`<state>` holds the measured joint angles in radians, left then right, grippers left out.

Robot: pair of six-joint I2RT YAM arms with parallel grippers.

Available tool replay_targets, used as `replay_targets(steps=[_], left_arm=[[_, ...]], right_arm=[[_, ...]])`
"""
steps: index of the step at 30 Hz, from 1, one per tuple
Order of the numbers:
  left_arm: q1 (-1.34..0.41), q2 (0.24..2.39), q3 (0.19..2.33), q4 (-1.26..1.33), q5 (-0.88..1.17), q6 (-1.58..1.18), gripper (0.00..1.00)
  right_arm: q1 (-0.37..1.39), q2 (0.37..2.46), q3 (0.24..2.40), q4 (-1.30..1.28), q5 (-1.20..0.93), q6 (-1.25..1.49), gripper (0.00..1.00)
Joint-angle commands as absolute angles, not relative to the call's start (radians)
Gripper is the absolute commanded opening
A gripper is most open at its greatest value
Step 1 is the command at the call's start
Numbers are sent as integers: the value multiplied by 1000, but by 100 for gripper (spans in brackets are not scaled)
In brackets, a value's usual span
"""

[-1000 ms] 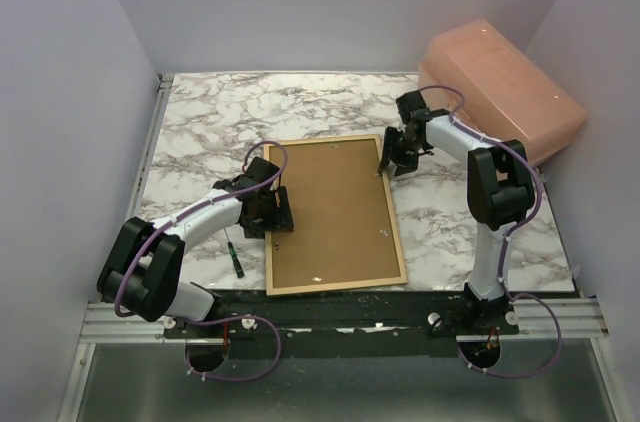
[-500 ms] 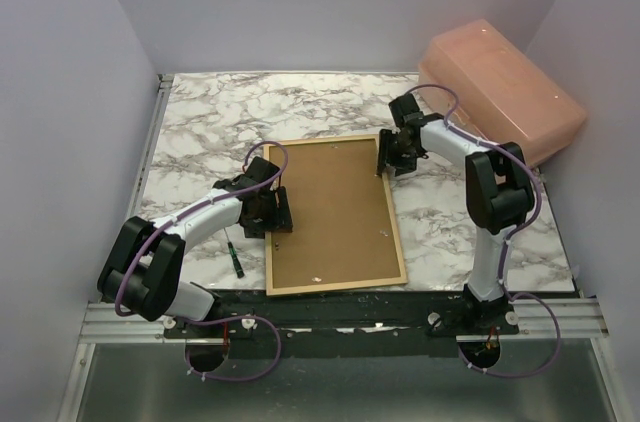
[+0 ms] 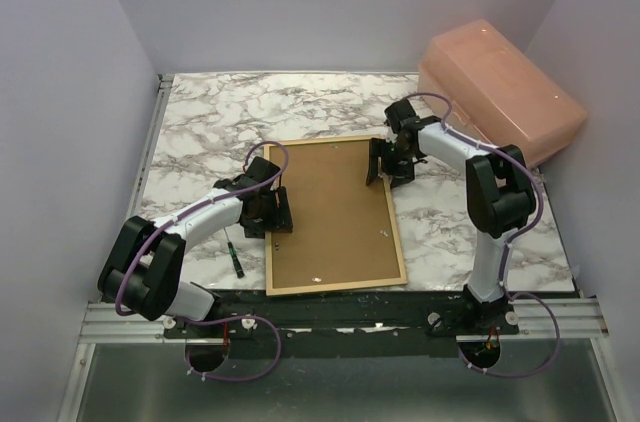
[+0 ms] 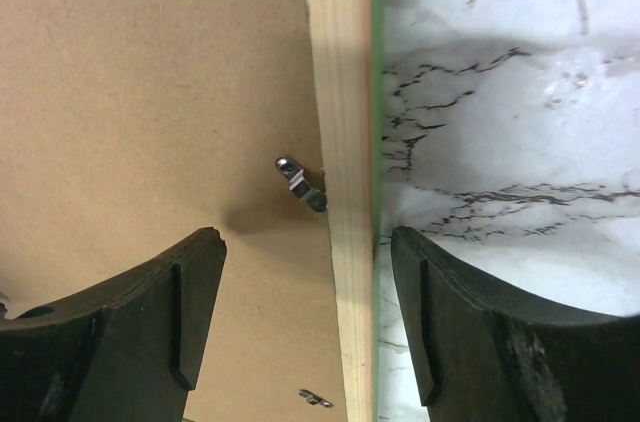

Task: Put the photo into the frame
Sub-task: Install the photo frame at the center of the board.

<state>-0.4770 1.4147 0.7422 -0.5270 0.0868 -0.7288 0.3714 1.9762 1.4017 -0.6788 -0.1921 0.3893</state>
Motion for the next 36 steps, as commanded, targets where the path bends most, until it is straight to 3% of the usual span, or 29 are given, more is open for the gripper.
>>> replay_targets(steps=[1,11,25,36], left_arm=[[-489,1445,720,-490,105,-725,70],[-489,1459,724,-491,104,-717,68],[-489,1466,724,-483,110,-721,67],[-490,1479,721,-474,115,-728,67]], right_arm=[[345,1953,1465,-702,-132,426,71],[327,2052,1567,-740,-32,442,48],[338,2059,1451,-746,60,371,47],[464,2082,1440,-871,282,386,46]])
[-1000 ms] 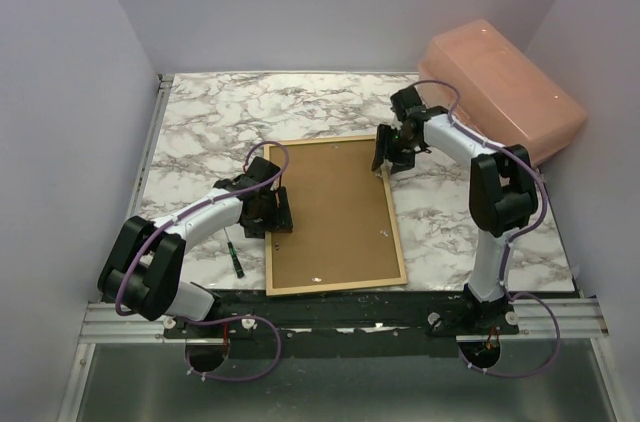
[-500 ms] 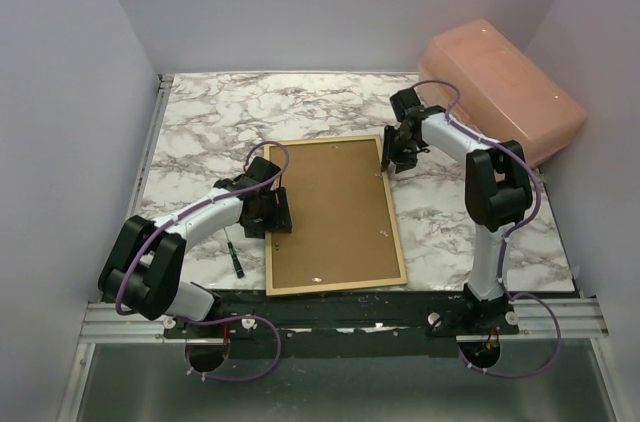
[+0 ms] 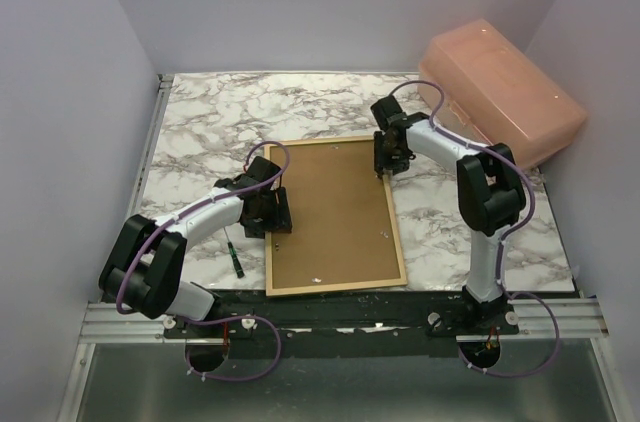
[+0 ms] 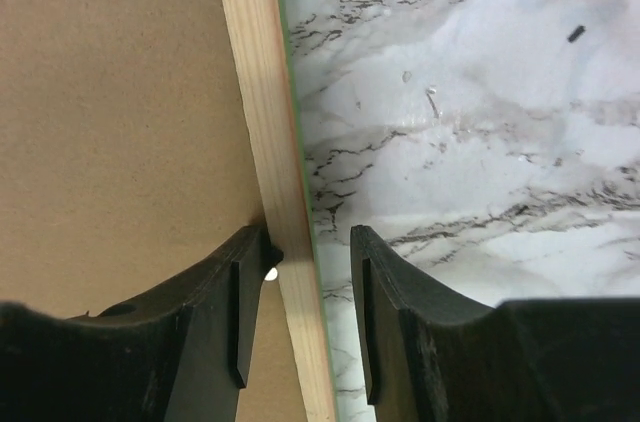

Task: Put the photo into the frame
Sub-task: Install the photo frame at the center of the board.

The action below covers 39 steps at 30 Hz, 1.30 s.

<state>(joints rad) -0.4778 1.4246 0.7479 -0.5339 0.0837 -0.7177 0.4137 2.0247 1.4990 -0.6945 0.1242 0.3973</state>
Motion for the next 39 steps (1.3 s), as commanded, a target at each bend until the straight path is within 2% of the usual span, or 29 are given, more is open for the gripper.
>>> replay_targets(steps=[1,4,5,11,13,17,21,22,30,39], left_arm=[[-490,1479,721,-473,115,-729,67],[-491,1481,721,-472,117,-730,67],[-491,1482,721,-472,117,-730,67],[-491,1483,719,-472,115,-730,67],[-491,1482,716,-473,115,-730,67],[-492,1470,709,-474,114,-732,67],[-492,1456,701,-478,114,-732,67],[-492,1450,698,-479,116,-734,67],[-503,1421,666,-480,113,-752,67],[-541,1455,688,-499,86,-779,68]], right_arm=[[481,2083,1433,-885,294,385,46],[524,2089,1409,-915,280,385,45],[529,2086,1395,-906,231,377,43],[513,2013,1369,-816,-85,367,45],[497,1994,1381,-806,-129,390,45],[485,1958,1414,-836,-23,419,46],[481,1932,1416,-849,-42,411,48],[482,1928,1411,-851,-60,408,51],[481,1878,1240,-795,-136,420,52],[500,1912,1099,-752,49,454,51]])
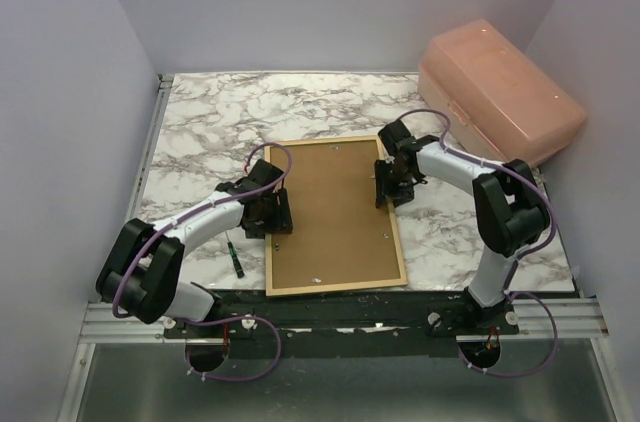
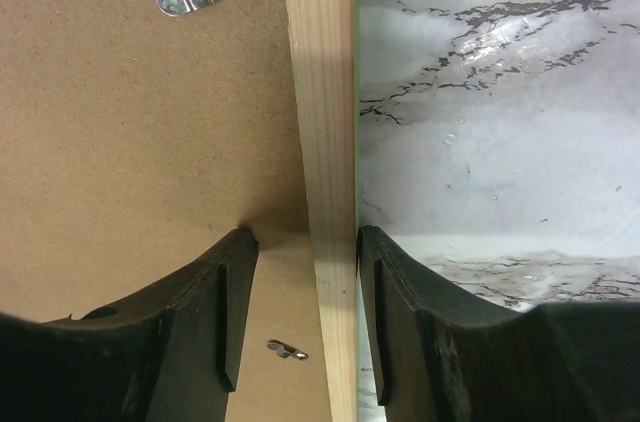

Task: Put the photo into the frame
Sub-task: Install the photo frame at the center of the board.

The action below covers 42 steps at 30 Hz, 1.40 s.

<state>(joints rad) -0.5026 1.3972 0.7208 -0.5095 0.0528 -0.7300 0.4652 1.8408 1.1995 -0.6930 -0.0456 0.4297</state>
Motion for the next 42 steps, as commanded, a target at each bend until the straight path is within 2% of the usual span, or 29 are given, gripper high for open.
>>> replay_targets(steps=[1,2,5,8,14,20,25,26,32,36,40,42], left_arm=[[-546,1450,693,-506,79,-780,71],[-549,1439,696,-518,72,-781,74],[-558,1395,707,-564,43,-792,84],[-567,1320,702,-605,18,-807,89],[-588,1186,648,-671,9,-853,94],[-630,1124,560,-637,34,-914,90],[-651,1159,544,-587,57,-939,84],[-650,1174,548,-577,62,-940,83],[-651,1280,601,-515,94,-932,78],[-649,1386,683,-514,101,-900,76],[-648,1441,755,-540,89,-878,76],[-647,1435,770,-563,72,-876,78]], right_arm=[[499,1898,1091,-747,53,457,52],[500,1882,1084,-742,53,457,54],[500,1804,1072,-745,42,471,70],[500,1701,1046,-741,18,491,81],[500,1537,958,-746,-83,537,86],[501,1484,824,-738,-168,550,86],[517,1510,829,-757,-131,564,85],[516,1529,826,-753,-132,560,84],[574,1614,815,-685,-144,580,60],[605,1677,842,-652,-120,591,52],[624,1693,889,-649,-74,594,52],[625,1688,910,-663,-52,588,59]])
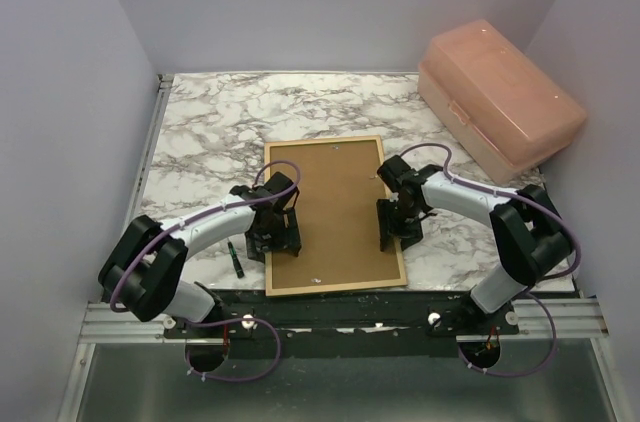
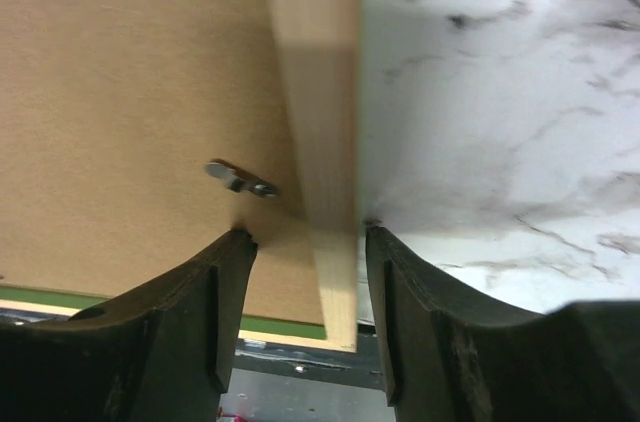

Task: Put the photo into the frame
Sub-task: Install the photo frame at the center of the board.

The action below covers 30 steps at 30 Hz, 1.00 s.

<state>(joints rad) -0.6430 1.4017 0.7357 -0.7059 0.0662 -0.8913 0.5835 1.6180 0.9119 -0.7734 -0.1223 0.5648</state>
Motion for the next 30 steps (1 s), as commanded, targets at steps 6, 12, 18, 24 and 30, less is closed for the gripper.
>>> replay_targets(steps=[6,12,18,24,30], left_arm=[[-648,1365,735,-604,38,-885,84],[-648,1340,708,-598,39,-891,83],[-648,1358,712,-595,37,-880,81],[-648,1369,695,-573,46,-876,78],[-648,1373,683,-569,48,-873,77]], right_arm=[[626,1645,939,-687,-41,574,76],[624,1685,963,-690,39,573,75],[624,1724,1004,-707,138,566,71],[624,1747,1029,-707,197,565,58],[623,1769,1067,-723,214,553,68]])
